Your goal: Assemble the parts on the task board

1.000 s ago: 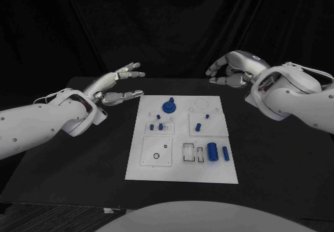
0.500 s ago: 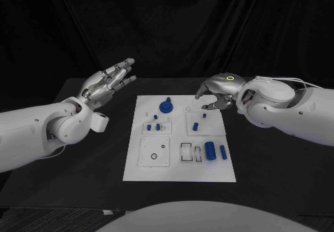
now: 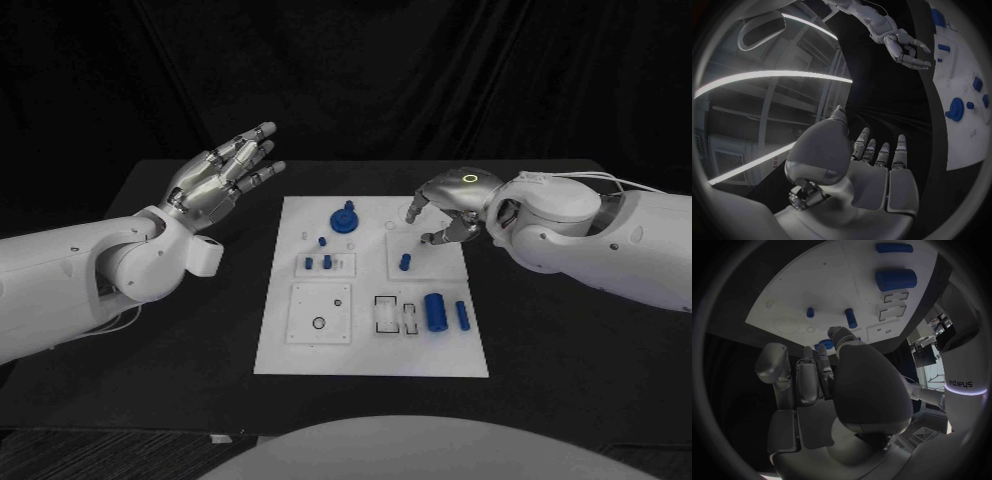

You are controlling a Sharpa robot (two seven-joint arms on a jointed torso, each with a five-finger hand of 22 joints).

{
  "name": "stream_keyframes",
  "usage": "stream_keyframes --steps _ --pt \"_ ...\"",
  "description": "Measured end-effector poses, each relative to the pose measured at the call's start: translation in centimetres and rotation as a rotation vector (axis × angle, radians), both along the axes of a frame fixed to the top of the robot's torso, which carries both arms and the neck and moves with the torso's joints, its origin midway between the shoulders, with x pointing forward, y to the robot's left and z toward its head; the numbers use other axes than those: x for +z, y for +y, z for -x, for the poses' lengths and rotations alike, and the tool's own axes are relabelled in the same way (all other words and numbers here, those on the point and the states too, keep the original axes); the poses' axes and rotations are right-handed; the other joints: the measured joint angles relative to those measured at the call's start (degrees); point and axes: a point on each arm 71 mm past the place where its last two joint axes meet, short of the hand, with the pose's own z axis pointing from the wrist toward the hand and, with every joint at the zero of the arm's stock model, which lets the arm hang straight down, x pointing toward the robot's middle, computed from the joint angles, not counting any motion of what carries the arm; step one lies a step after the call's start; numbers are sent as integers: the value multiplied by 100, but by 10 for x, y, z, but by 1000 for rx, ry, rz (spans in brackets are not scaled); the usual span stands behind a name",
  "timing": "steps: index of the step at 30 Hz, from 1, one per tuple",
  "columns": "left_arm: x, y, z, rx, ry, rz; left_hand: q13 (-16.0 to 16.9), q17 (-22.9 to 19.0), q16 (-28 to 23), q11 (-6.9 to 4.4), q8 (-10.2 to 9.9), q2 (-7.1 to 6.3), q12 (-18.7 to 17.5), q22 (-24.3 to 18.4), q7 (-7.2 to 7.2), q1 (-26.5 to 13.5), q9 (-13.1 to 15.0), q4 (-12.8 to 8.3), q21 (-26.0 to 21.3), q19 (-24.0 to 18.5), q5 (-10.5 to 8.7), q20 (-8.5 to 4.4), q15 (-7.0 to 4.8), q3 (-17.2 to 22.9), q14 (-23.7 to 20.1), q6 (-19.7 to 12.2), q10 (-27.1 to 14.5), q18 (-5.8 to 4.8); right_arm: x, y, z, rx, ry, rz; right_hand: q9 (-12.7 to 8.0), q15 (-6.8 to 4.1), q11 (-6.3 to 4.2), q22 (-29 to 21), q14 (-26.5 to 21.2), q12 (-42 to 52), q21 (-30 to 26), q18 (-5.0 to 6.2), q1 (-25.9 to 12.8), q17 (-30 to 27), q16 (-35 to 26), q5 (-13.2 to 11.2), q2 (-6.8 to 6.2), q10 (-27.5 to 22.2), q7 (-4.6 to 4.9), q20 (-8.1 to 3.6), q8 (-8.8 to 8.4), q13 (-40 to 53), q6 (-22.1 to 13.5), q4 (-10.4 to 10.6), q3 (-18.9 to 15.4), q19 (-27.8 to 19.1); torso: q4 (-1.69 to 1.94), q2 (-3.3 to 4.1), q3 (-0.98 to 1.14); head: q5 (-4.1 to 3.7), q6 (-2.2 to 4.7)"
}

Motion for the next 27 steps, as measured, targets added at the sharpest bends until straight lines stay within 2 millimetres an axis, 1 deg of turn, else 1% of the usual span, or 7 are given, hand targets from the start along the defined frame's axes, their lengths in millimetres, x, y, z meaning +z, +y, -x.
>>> stream_keyframes --steps 6,7,8,15,18,23,27 --pt "-4 0 1 -9 13 12 0 -12 -42 54 0 38 7 -15 -1 38 0 0 0 -1 128 4 2 0 0 3 -28 0 -11 -1 -1 -10 24 21 128 -1 -1 0 0 136 -120 4 3 -64 -66 533 0 -1 0 -3 0 2 0 -382 384 -4 -4 -10 5 42 0" --pt "-4 0 2 -11 15 14 0 -12 -42 55 0 42 20 -20 -1 43 0 0 0 -1 128 5 2 0 0 3 -27 0 -13 -1 -1 -13 28 25 130 -1 -1 0 0 138 -149 268 4 -65 -66 551 1 -4 0 -23 0 2 -2 -385 387 -24 -5 -12 6 53 0" --pt "-4 0 2 -12 17 16 0 -12 -42 55 0 60 50 -22 -1 60 0 0 0 -1 128 5 2 0 1 3 -27 0 -15 -1 -2 -14 30 28 149 -1 -1 0 0 195 -149 261 4 -65 -66 545 1 -2 1 -24 0 3 -2 -386 387 -24 -5 -13 7 59 0" --pt "-6 -1 3 -22 23 24 0 -12 -42 79 0 91 50 -30 0 200 0 0 0 -47 200 54 125 -1 3 2 -3 0 -19 -3 -7 -29 33 41 328 -1 -10 0 0 379 -149 260 2 -64 -66 -47 1 -113 31 -21 23 12 -32 -601 602 -20 -3 -10 2 60 0" --pt "-7 -2 3 -27 25 27 0 -11 -42 80 0 146 50 -28 65 330 0 -1 1 3 397 105 171 -1 49 69 -3 1 -21 -5 -9 -35 34 44 391 -1 -11 0 0 521 -149 260 1 -64 -66 -305 2 -114 31 -21 81 34 -32 -600 600 -20 -2 -3 2 56 0" --pt "-8 -2 2 -33 28 31 1 -9 -32 169 0 208 139 0 151 573 0 -15 4 175 665 274 222 -16 100 157 5 0 -26 -7 -11 -45 40 48 472 -1 -11 0 0 644 -149 260 0 -65 -66 -346 2 -113 30 -21 157 67 -32 -671 670 -20 -1 7 3 54 0" --pt "-8 -2 1 -39 29 34 1 -8 -31 209 0 230 210 4 151 699 0 -9 4 188 799 288 258 -307 137 157 42 0 -31 -8 -12 -52 45 52 562 -1 -11 0 0 734 -149 260 0 -65 -66 -426 3 -112 30 -21 287 115 -30 -696 695 -20 -1 7 3 57 0"
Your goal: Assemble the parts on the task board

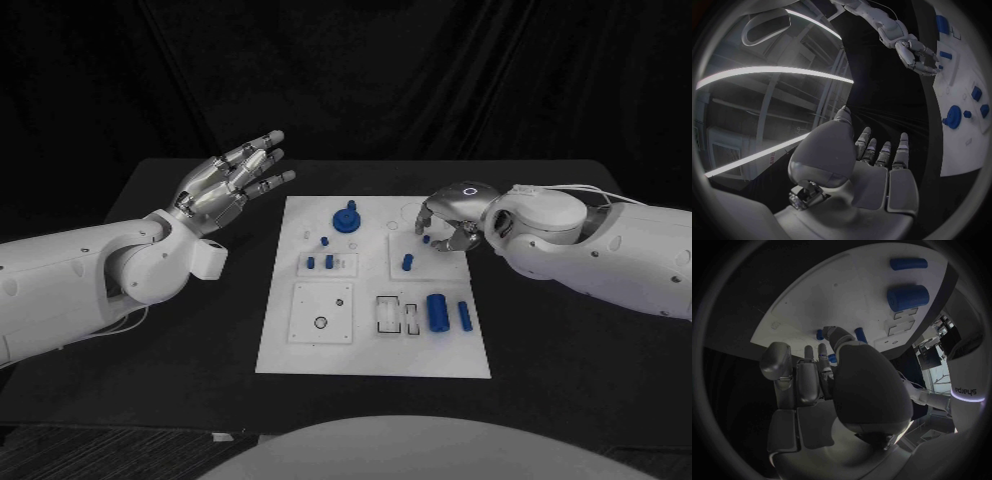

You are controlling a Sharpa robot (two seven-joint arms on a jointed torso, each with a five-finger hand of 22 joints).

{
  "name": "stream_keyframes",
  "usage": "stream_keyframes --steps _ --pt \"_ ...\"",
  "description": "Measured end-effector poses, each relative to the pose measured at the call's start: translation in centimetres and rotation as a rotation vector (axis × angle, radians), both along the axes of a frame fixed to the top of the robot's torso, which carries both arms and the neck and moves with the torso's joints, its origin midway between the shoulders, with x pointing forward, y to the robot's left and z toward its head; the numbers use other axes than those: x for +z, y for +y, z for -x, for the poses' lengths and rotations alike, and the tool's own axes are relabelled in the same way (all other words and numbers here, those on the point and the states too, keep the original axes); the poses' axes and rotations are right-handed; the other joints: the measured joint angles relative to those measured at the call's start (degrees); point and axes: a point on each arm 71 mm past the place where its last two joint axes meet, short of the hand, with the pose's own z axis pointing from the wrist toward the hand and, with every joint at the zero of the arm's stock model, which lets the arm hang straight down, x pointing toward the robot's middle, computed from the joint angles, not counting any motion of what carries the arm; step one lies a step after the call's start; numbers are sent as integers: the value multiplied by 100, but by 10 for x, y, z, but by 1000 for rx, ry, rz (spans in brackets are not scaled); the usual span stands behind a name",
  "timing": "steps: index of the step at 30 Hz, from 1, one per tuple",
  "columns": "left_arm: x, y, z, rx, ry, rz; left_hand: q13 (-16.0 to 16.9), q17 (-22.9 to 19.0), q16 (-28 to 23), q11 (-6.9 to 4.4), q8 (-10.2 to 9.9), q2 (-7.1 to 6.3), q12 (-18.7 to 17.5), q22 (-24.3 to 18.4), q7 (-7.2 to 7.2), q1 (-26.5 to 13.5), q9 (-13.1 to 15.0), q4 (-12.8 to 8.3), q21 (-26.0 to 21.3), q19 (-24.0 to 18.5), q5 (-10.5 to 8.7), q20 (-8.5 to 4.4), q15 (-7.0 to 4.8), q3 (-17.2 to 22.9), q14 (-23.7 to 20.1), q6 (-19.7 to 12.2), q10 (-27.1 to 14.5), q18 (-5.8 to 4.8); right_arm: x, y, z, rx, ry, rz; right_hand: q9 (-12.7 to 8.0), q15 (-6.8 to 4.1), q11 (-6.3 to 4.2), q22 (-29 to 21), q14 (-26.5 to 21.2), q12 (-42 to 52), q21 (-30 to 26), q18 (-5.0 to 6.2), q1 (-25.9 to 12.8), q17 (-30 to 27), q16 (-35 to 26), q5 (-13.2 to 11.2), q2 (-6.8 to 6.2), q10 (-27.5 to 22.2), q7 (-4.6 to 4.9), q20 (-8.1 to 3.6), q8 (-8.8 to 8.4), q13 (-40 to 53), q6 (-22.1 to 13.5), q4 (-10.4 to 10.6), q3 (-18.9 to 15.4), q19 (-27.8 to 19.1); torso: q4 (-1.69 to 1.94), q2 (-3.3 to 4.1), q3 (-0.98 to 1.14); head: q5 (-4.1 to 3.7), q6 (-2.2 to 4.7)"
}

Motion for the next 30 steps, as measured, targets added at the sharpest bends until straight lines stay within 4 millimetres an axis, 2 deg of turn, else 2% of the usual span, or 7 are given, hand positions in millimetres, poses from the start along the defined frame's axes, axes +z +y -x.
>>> stream_keyframes --steps 3,5,9,20,23,24,30 --pt "0 -1 0 -4 1 2 0 0 0 57 0 4 1 0 -2 123 0 -1 0 51 198 51 28 0 28 -1 -43 -1 -2 -1 -1 -4 3 2 78 0 0 0 0 72 0 0 -1 0 0 4 0 2 -29 0 74 17 32 -70 71 0 1 0 0 -1 0" --pt "-1 -1 0 -6 2 3 0 0 0 58 0 15 18 1 -2 135 0 -1 0 50 198 51 28 0 28 -1 -43 0 -3 -1 -1 -5 4 3 170 0 13 0 0 160 0 0 -124 1 0 -1 122 17 -29 0 182 37 33 -71 71 0 1 0 0 -1 0" --pt "-1 0 -1 -7 2 3 0 1 1 75 0 55 18 3 -2 176 0 -1 1 50 260 51 28 0 29 0 -26 -1 -5 -1 -1 -6 5 3 268 0 -9 0 0 245 0 0 -122 1 0 -29 119 97 -27 0 269 80 35 -71 71 0 -2 -1 0 -1 0" --pt "-2 0 -2 -8 3 3 0 2 3 145 0 101 86 37 -7 312 0 -41 31 134 397 131 49 -40 48 5 27 0 -9 1 -2 -2 0 -5 418 -2 -62 0 1 311 1 0 -122 2 1 -23 121 232 109 -1 418 86 172 -247 257 3 -3 -3 2 5 0" --pt "-2 0 -3 -8 4 3 1 38 166 271 0 109 262 255 -96 435 0 -41 97 292 465 188 142 -40 144 98 90 -1 -11 1 -2 -1 1 -7 477 -3 -65 0 1 309 8 -1 -228 4 1 248 226 353 146 -32 419 80 207 -259 451 35 -3 -4 2 5 0" --pt "-3 0 -3 -8 4 3 1 48 201 271 0 102 284 265 -100 462 0 -41 137 395 498 174 140 -40 144 105 89 0 -11 1 -3 0 2 -7 482 -4 -125 0 1 309 96 -1 -228 4 7 295 226 424 208 -32 419 70 270 -259 451 34 -3 -5 2 7 0" --pt "-4 -1 -3 -9 5 3 2 52 201 282 0 131 289 323 -11 492 0 -41 188 459 527 175 160 -40 161 195 100 -1 -14 2 -3 6 -2 -14 562 -63 -140 0 -58 306 273 -2 -257 14 7 289 255 784 249 -42 509 -64 310 -315 742 85 -3 -10 1 23 0"
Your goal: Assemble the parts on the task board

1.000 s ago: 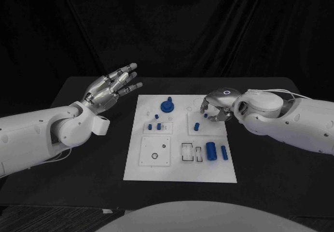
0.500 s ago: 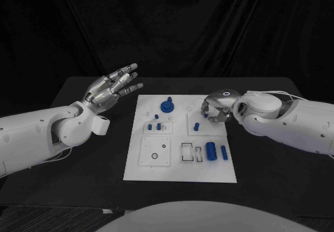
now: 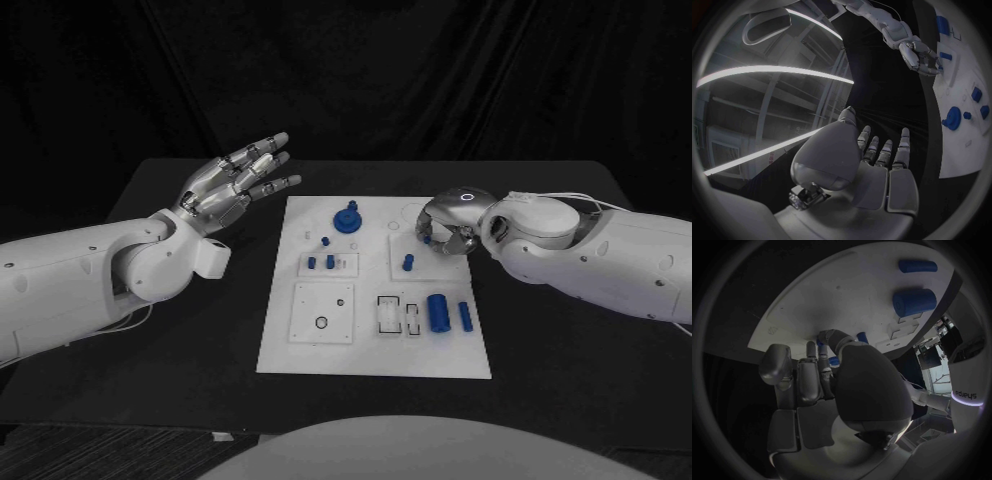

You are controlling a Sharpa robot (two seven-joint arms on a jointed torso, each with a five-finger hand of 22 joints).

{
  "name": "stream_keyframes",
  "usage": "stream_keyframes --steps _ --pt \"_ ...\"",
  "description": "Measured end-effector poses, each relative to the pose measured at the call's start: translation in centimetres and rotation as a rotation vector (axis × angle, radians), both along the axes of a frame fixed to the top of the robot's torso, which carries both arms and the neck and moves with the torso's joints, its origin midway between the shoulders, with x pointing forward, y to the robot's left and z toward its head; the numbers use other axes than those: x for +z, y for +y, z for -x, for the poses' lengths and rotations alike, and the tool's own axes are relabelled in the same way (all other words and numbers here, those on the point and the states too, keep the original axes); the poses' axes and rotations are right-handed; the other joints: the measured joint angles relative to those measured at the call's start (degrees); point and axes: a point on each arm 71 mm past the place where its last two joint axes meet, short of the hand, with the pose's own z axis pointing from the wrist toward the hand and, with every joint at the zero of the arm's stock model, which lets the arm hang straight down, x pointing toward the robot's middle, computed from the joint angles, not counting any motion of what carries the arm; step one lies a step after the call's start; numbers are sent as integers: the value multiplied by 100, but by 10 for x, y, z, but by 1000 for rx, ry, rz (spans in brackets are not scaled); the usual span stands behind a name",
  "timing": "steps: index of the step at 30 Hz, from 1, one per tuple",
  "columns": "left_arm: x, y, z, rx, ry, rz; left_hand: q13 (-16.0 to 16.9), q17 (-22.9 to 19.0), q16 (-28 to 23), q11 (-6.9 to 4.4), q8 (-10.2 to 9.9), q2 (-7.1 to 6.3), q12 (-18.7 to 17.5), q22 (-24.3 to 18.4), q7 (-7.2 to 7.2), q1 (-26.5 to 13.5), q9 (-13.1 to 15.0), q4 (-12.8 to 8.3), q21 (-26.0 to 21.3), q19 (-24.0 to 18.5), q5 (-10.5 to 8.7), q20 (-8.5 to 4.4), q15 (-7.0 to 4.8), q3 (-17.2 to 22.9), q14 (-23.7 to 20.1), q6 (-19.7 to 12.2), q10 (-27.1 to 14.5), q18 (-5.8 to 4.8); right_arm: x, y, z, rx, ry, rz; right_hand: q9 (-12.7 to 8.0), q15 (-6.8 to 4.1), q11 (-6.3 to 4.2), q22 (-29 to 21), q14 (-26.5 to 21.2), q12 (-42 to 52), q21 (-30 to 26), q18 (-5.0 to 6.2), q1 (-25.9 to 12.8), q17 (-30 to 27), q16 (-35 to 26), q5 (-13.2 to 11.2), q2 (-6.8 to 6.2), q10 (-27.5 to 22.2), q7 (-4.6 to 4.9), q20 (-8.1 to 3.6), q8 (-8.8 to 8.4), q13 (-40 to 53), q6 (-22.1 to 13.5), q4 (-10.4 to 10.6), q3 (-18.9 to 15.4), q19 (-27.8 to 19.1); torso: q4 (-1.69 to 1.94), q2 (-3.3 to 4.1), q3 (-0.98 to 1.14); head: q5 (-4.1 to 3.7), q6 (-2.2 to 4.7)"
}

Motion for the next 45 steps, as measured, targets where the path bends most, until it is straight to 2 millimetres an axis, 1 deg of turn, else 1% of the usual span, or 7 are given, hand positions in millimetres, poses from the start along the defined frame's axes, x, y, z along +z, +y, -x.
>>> stream_keyframes --steps 6,10,22,23,25,40,45 --pt "-1 0 -1 1 2 -1 0 0 1 19 0 30 64 2 -31 31 1 -1 1 54 4 28 21 0 23 31 18 1 -1 1 -1 4 1 -16 53 59 6 0 53 -165 88 0 -1 5 1 -7 1 320 49 54 59 -161 90 -86 86 54 2 -2 -2 12 0" --pt "-3 0 -1 2 4 -2 0 0 44 19 0 30 65 2 0 31 0 -1 1 51 69 28 21 0 21 62 18 1 -1 0 -1 5 3 -27 113 99 11 0 93 -320 88 0 -76 5 4 -255 75 541 66 63 111 -257 125 -87 86 61 2 -2 -4 13 0" --pt "-9 -1 1 4 16 -4 0 2 44 20 0 55 66 3 1 99 0 -55 21 55 136 29 72 -55 74 63 19 0 -1 1 -1 11 -1 -50 230 97 7 0 93 -564 88 0 -75 3 4 -449 75 890 31 62 160 -489 301 -272 134 62 2 -3 -5 18 0" --pt "-10 -1 1 4 17 -4 0 2 44 20 0 36 66 3 2 156 0 -55 21 52 136 29 71 -55 73 63 19 0 -1 1 -1 12 -2 -52 245 58 7 0 53 -564 88 0 -75 3 4 -495 75 891 19 62 160 -493 347 -304 121 62 2 -4 -5 18 0" --pt "-11 -1 1 4 18 -4 0 2 44 25 0 38 66 3 2 158 0 -56 21 50 136 28 30 -55 152 63 25 0 -1 0 -1 12 -4 -55 252 52 -9 0 48 -607 88 0 -75 3 4 -495 75 912 7 61 198 -516 360 -310 116 62 3 -7 -5 15 0" --pt "-14 0 1 8 23 -7 1 19 88 27 0 97 66 3 43 220 1 -111 21 174 208 30 72 -109 195 102 27 0 5 -5 5 18 -34 -96 254 49 -54 0 49 -754 218 0 -73 3 3 -497 75 1093 -53 18 199 -596 482 -373 55 104 -2 -10 -2 68 0" --pt "-14 1 0 9 24 -8 0 20 88 27 0 41 66 3 43 276 0 -111 21 175 266 29 72 -109 196 103 27 -1 12 -5 7 25 -56 -113 254 27 -71 0 71 -787 218 0 -73 3 3 -497 75 1116 -44 -10 198 -679 510 -420 102 131 -3 -10 -2 92 0"
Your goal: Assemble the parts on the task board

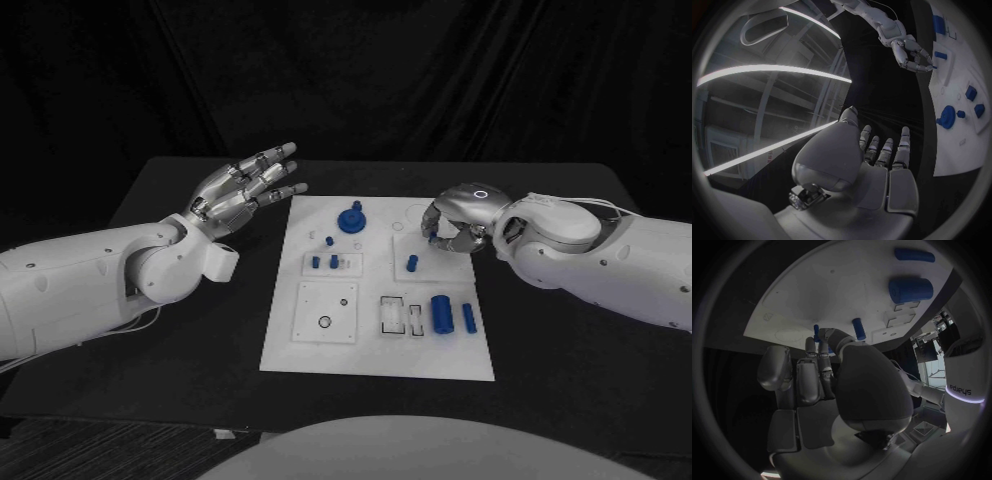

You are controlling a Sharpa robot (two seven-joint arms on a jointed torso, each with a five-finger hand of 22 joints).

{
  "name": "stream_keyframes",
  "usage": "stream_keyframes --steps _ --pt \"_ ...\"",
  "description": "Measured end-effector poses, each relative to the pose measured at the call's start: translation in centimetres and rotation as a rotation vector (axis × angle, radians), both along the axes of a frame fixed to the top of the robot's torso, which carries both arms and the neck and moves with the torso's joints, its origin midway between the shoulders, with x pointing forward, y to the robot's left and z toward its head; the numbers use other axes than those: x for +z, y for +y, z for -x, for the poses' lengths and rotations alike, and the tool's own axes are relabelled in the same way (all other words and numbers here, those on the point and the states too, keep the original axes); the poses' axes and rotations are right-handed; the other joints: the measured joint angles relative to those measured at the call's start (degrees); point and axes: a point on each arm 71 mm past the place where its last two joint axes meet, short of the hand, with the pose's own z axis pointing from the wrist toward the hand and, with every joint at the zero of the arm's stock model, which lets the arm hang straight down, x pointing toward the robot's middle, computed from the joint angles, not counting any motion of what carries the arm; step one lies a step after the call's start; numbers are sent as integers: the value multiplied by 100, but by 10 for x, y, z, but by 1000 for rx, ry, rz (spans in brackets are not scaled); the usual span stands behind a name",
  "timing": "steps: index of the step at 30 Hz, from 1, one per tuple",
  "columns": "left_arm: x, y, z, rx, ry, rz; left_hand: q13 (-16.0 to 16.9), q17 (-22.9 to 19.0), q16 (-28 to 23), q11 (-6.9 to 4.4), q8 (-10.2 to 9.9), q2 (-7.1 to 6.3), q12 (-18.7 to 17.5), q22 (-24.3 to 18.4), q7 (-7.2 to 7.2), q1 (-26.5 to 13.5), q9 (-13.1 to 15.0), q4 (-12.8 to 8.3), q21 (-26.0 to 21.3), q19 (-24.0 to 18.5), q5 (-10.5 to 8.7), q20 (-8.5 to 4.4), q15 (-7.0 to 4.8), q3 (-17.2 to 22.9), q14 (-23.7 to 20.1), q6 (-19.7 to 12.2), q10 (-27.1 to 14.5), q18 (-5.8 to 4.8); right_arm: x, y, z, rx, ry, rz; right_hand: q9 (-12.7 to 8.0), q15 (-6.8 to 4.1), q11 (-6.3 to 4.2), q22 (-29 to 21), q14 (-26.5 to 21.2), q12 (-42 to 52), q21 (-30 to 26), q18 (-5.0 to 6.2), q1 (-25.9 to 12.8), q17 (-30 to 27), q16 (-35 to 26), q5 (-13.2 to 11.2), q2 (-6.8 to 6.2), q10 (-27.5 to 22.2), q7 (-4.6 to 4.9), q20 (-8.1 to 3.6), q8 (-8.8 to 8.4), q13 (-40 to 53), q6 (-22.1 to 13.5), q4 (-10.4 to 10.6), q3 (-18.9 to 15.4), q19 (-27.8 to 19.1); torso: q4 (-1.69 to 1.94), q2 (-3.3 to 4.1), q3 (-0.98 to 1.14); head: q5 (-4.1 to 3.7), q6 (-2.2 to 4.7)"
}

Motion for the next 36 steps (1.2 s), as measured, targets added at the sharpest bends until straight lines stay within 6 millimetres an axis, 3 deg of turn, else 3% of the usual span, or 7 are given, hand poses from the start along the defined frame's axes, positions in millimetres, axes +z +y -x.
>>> stream_keyframes --steps 9,21,26,36 --pt "-2 0 -1 2 3 -2 0 1 0 -1 0 -3 0 0 60 3 0 -1 0 0 1 0 1 0 0 60 -2 0 20 9 10 39 -35 -40 -1 -28 1 0 27 -63 0 0 0 -3 -4 -65 0 44 1 0 -1 -4 3 0 0 0 2 -3 -6 26 0" --pt "-8 1 1 3 14 -3 0 1 0 -1 0 -3 0 -1 60 4 0 -40 0 0 4 0 10 -39 10 60 -2 0 34 54 43 172 -31 -111 -3 -28 14 0 27 -108 0 0 0 -3 -4 -65 0 99 2 0 -13 -30 2 0 0 0 5 -4 -12 99 0" --pt "-10 -1 0 1 18 -3 0 1 0 -12 0 31 0 -1 63 37 0 -40 0 0 5 0 10 -39 10 61 -10 0 32 75 49 215 -20 -124 -6 -28 9 0 27 -111 0 0 0 -4 -4 -131 0 116 7 0 -112 -30 6 0 0 0 5 -10 -13 147 0" --pt "-13 -1 1 -2 24 -3 0 1 0 -12 0 31 0 -2 132 37 0 -40 1 1 70 0 11 -39 10 131 -11 0 12 108 57 271 25 -125 -15 -27 25 0 27 -177 0 0 0 -10 -4 -131 -1 150 15 -1 -113 -30 12 -1 0 -1 5 -21 -2 198 0"
